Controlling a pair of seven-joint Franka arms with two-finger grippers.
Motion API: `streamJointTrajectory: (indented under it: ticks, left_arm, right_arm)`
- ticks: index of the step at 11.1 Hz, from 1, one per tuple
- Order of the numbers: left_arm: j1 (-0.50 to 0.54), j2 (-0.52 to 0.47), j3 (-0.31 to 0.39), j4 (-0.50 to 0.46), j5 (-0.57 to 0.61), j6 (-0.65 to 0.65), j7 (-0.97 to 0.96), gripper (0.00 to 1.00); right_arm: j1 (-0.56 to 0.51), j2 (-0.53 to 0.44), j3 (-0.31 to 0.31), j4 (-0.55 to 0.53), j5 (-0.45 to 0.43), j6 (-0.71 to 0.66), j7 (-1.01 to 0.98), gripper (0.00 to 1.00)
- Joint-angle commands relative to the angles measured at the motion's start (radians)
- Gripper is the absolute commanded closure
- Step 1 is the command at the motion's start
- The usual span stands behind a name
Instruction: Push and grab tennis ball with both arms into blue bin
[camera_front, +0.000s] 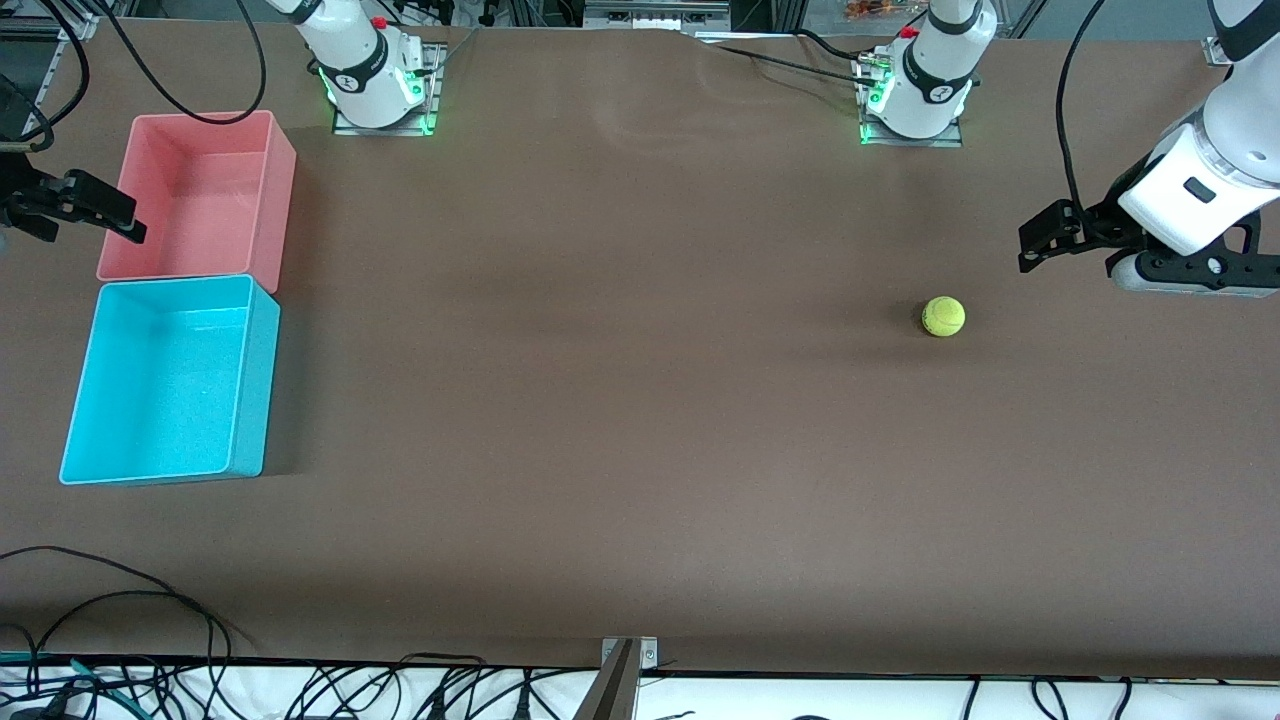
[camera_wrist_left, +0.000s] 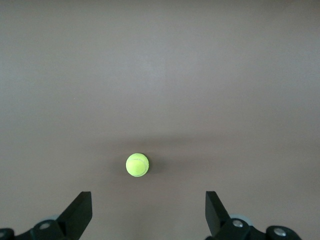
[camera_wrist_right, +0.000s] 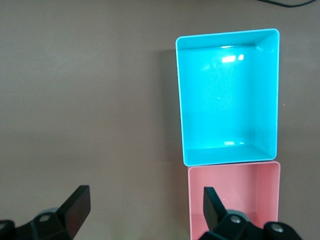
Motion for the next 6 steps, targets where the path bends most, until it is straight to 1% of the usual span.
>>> streamJointTrajectory:
  ticks: [1,6]
  left_arm:
    - [0.003,-0.004,-0.002,-0.001,0.026,-0.011,0.012,0.00]
    - [0.003,-0.004,0.001,0.001,0.026,-0.012,0.014,0.00]
  right_arm:
    - [0.002,0.006,0.000,0.007,-0.007,0.004,0.000,0.00]
    - [-0.001,0.014,-0.002,0.009,-0.005,0.009,0.000,0.00]
